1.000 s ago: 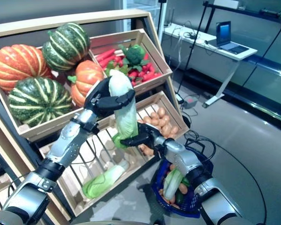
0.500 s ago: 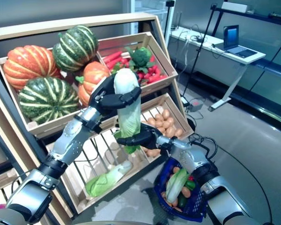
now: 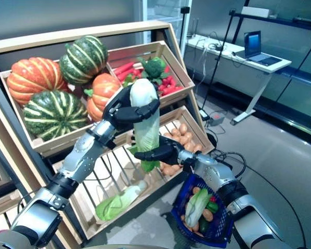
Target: Put vegetables into the basket
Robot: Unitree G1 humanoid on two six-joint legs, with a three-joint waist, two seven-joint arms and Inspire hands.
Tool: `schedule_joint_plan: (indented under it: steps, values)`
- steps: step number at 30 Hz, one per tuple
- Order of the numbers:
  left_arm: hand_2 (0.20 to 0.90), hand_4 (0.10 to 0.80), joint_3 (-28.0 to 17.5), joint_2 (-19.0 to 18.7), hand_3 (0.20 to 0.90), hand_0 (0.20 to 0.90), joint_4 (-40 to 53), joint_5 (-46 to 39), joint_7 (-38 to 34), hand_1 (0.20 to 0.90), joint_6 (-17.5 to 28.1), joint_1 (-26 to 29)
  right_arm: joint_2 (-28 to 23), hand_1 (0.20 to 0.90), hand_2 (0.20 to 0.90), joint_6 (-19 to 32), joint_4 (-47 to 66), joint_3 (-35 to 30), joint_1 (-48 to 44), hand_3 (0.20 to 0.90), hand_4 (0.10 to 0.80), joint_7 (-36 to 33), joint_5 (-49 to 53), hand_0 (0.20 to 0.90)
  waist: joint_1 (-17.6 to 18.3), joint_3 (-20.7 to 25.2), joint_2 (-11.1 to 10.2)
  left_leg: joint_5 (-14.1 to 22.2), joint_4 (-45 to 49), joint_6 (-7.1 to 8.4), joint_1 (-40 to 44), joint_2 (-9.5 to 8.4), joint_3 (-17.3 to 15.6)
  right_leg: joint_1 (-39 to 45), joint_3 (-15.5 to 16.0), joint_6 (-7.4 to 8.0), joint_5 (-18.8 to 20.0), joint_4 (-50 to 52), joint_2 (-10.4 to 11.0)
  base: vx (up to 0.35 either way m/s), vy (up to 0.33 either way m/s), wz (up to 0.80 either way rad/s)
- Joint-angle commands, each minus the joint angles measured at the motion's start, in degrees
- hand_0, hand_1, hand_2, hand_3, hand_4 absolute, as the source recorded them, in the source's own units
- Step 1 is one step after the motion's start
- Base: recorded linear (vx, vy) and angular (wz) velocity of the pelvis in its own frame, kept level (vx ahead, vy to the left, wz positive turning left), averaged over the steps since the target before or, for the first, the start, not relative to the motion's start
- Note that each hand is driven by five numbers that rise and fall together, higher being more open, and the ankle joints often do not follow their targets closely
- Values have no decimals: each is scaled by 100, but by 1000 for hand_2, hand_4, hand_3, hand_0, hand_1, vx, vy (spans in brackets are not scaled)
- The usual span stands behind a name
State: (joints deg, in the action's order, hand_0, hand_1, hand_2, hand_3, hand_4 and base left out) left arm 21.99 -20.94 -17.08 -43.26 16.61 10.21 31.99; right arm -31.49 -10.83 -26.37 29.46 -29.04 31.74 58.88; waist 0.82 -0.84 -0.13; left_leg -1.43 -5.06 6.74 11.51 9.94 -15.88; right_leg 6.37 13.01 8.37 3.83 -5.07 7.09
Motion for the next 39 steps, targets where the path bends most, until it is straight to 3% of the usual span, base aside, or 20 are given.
schedule_joint_plan:
  steps: [1, 5, 6, 8, 33, 34, 35, 36, 39]
  values:
    - [300, 400, 459, 189, 300, 300, -531, 145, 71, 300, 202, 608, 794, 900, 900, 1467, 426, -1067, -1959, 900, 800, -278, 559, 900, 75, 225, -216, 207, 6, -61, -339, -121, 384, 234, -11, 0, -362, 93, 189, 0, 0, 0]
    - [300, 400, 451, 207, 300, 300, -559, 165, 40, 300, 209, 604, 866, 900, 900, 1659, 452, -1153, -1955, 900, 800, -569, 483, 900, 84, 210, -208, 207, 6, -68, -335, -117, 377, 232, -36, 2, -353, 86, 187, 0, 0, 0]
    - [300, 400, 453, 231, 300, 300, -584, 165, 15, 300, 215, 619, 901, 813, 813, 1666, 455, -1171, -1955, 813, 742, -574, 486, 813, 87, 206, -204, 206, 6, -68, -336, -115, 374, 234, -41, 1, -355, 86, 185, 0, 0, 0]
    - [300, 400, 447, 257, 300, 300, -579, 166, -14, 300, 191, 630, 954, 300, 300, 1683, 454, -1154, -1933, 300, 400, -520, 492, 300, 83, 206, -201, 202, 6, -63, -337, -110, 372, 240, -34, 2, -351, 77, 189, 0, 0, 0]
    - [300, 400, 364, 306, 300, 300, -543, 169, -103, 300, 110, 565, 1068, 300, 300, 1364, 296, -1117, -1882, 300, 400, -671, 532, 300, 59, 206, -220, 203, 6, -40, -353, -103, 407, 237, -33, 9, -332, 61, 193, 0, 0, 0]
    - [498, 532, 348, 288, 498, 498, -565, 199, -250, 498, 105, 545, 1075, 300, 300, 1351, 290, -1127, -1858, 300, 400, -686, 566, 300, 62, 204, -221, 204, 6, -40, -357, -105, 401, 231, -36, 10, -327, 58, 193, 0, 0, 0]
    - [587, 591, 325, 277, 587, 587, -600, 223, -357, 587, 100, 529, 1092, 300, 300, 1344, 287, -1136, -1831, 300, 400, -687, 625, 300, 67, 208, -223, 203, 6, -41, -356, -106, 397, 228, -45, 12, -325, 56, 191, 0, 0, 0]
    - [900, 800, 279, 271, 900, 900, -677, 261, -394, 900, 127, 491, 1110, 300, 300, 1321, 288, -1153, -1777, 300, 400, -655, 677, 300, 77, 214, -227, 205, 6, -46, -352, -104, 388, 223, -59, 14, -324, 55, 188, 0, 0, 0]
    - [900, 800, 140, 248, 900, 900, -733, 379, -439, 900, 135, 323, 1122, 300, 300, 1302, 309, -1230, -1523, 300, 400, -728, 584, 300, 92, 215, -222, 192, 6, -47, -352, -87, 367, 209, -99, 13, -323, 52, 178, 0, 0, 0]
